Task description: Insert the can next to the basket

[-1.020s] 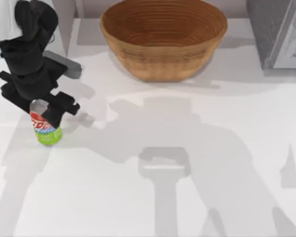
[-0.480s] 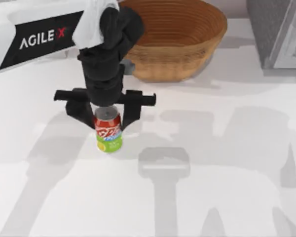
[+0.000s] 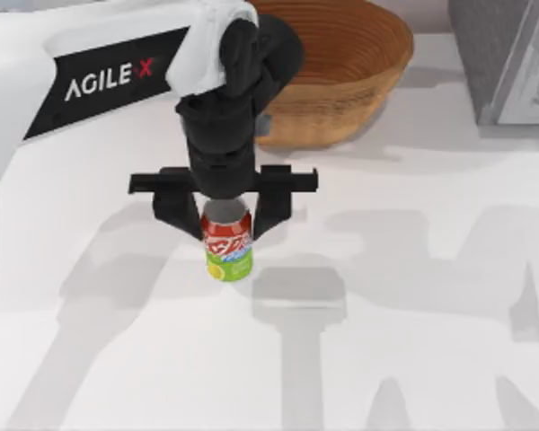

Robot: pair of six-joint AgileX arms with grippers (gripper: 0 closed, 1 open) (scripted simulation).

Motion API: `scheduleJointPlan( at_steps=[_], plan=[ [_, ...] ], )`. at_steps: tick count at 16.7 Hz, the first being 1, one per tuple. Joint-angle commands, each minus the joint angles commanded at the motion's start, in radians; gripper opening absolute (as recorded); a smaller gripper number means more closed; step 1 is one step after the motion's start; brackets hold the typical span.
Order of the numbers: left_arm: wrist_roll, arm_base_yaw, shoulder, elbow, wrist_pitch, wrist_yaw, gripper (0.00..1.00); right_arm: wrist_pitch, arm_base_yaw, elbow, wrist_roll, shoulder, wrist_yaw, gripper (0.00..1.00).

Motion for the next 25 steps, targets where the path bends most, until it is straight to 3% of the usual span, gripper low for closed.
scheduleJointPlan(
  at_steps=[11, 24, 25],
  plan=[
    [0.0, 0.0, 0.006, -0.023, 0.029, 0.0, 0.0, 0.0, 0.0, 0.0, 0.0, 0.0, 0.0, 1.0],
    [0.0, 0.0, 0.006, -0.023, 0.029, 0.0, 0.98, 0.0, 0.0, 0.0, 0.0, 0.0, 0.0, 1.0],
    [0.0, 0.0, 0.006, -0.023, 0.029, 0.0, 1.0, 0.0, 0.0, 0.0, 0.0, 0.0, 0.0, 1.0]
  ],
)
